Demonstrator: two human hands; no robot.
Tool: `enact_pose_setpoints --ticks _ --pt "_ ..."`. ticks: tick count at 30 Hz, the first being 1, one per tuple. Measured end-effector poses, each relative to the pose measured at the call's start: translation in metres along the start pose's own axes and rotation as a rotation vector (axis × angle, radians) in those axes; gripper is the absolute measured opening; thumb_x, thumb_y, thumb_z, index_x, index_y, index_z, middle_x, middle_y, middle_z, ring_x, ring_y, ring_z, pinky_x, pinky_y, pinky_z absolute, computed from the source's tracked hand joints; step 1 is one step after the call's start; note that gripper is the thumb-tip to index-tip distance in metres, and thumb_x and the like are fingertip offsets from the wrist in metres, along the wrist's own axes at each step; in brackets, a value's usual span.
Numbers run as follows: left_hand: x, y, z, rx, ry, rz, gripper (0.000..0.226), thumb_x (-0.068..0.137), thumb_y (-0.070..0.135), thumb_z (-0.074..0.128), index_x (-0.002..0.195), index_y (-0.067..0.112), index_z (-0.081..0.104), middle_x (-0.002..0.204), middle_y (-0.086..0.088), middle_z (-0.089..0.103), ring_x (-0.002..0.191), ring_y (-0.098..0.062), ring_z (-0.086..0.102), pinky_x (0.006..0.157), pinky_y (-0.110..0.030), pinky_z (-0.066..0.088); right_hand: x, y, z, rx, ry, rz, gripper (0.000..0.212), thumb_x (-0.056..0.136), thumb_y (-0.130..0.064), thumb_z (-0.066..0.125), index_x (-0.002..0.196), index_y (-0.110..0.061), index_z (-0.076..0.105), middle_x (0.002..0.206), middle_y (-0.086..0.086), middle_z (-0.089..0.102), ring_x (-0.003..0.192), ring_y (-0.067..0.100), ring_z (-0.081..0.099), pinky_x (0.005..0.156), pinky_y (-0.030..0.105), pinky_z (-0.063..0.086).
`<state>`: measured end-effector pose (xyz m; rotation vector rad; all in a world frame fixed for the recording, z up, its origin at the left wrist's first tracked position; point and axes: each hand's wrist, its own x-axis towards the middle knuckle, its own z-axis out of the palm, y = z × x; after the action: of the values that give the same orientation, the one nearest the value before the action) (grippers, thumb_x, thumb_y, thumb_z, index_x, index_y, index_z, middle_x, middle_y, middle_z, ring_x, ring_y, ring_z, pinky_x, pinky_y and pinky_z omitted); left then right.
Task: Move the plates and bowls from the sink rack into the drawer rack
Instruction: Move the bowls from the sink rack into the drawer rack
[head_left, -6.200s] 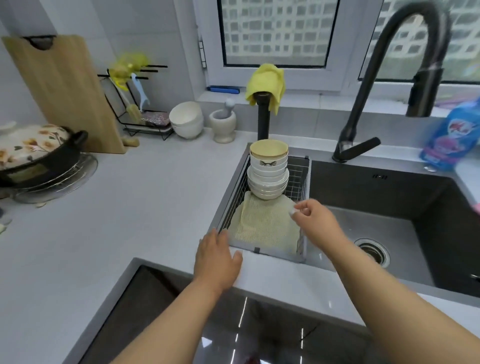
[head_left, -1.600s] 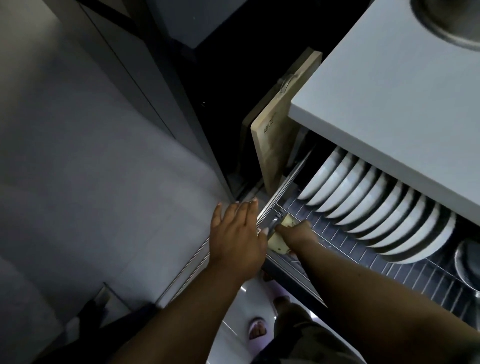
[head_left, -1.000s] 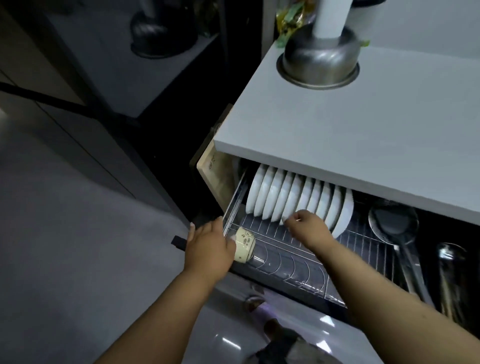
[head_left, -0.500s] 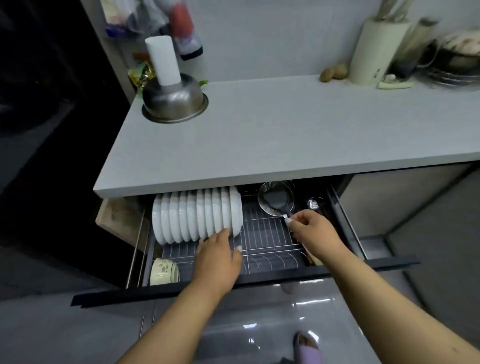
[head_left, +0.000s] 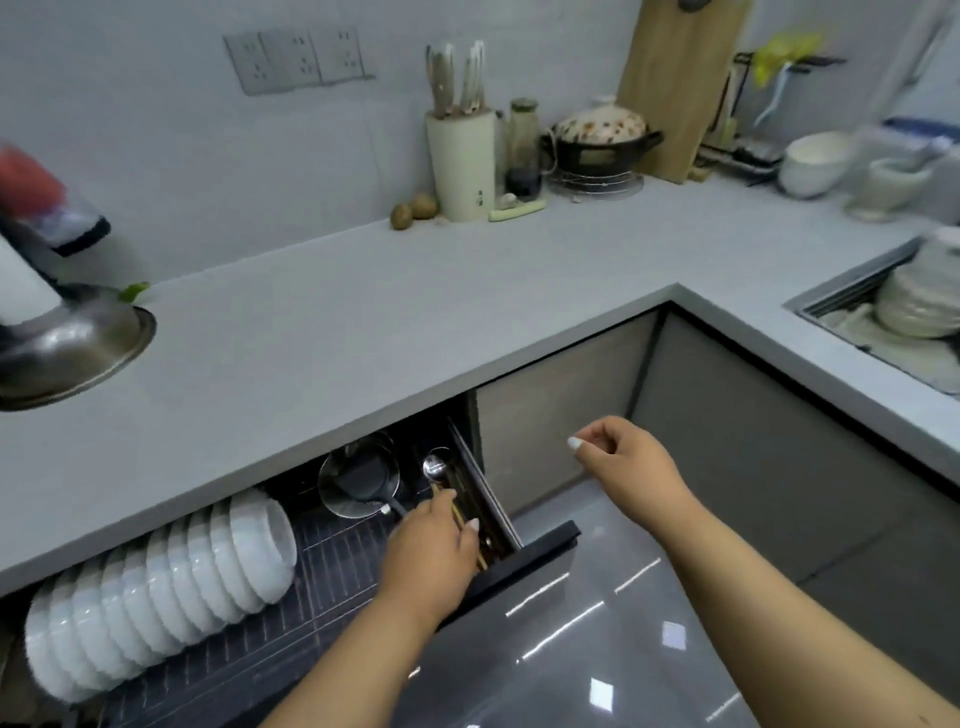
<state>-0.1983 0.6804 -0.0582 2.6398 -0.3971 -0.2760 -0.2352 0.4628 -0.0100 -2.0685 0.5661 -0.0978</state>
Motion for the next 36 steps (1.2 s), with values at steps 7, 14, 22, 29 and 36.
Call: enact_pose_setpoints --ticks 7,14,22,29,36 --pt "0.071 0.132 0.052 0.040 -0.029 0.151 0.051 0.097 0.040 0.042 0.141 0.017 0.039 0.134 -0.005 0.053 0.123 -0.022 0.049 0.099 -0.031 0.040 0.056 0.060 -0.127 0.021 0.137 0.047 0.014 0.089 -0.038 0.060 0.087 -0.024 0.061 0.077 -0.006 0.061 0.073 0.014 0.057 0.061 0.026 0.040" --pt "0.123 0.236 0.096 0.077 -0.108 0.307 0.051 0.096 0.040 0.042 0.141 0.017 0.038 0.131 -0.004 0.054 0.120 -0.022 0.050 0.099 -0.033 0.040 0.078 0.111 -0.219 0.064 0.287 0.145 0.014 0.089 -0.037 0.059 0.090 -0.024 0.062 0.079 -0.006 0.061 0.080 0.016 0.061 0.073 0.031 0.047" --pt "0.178 0.312 0.139 0.107 -0.201 0.477 0.050 0.096 0.039 0.043 0.140 0.014 0.040 0.131 -0.004 0.054 0.120 -0.022 0.049 0.098 -0.034 0.040 0.085 0.169 -0.274 0.099 0.428 0.310 0.012 0.087 -0.036 0.061 0.085 -0.025 0.062 0.082 0.001 0.066 0.083 0.021 0.064 0.076 0.035 0.049" --pt "0.248 0.393 0.178 0.119 -0.235 0.657 0.040 0.097 0.035 0.043 0.128 0.010 0.047 0.128 -0.006 0.051 0.123 -0.026 0.044 0.100 -0.036 0.039 0.106 0.200 -0.328 0.083 0.595 0.440 0.015 0.089 -0.039 0.058 0.088 -0.025 0.061 0.083 0.003 0.068 0.084 0.022 0.066 0.080 0.043 0.054" --pt "0.317 0.441 0.223 0.280 -0.323 0.763 0.062 0.100 0.041 0.029 0.150 0.008 0.012 0.159 -0.015 0.006 0.147 -0.027 0.002 0.121 -0.037 0.006 0.179 0.204 -0.370 0.002 0.670 0.512 0.017 0.090 -0.036 0.058 0.093 -0.019 0.062 0.080 0.000 0.064 0.069 0.015 0.057 0.068 0.034 0.048"
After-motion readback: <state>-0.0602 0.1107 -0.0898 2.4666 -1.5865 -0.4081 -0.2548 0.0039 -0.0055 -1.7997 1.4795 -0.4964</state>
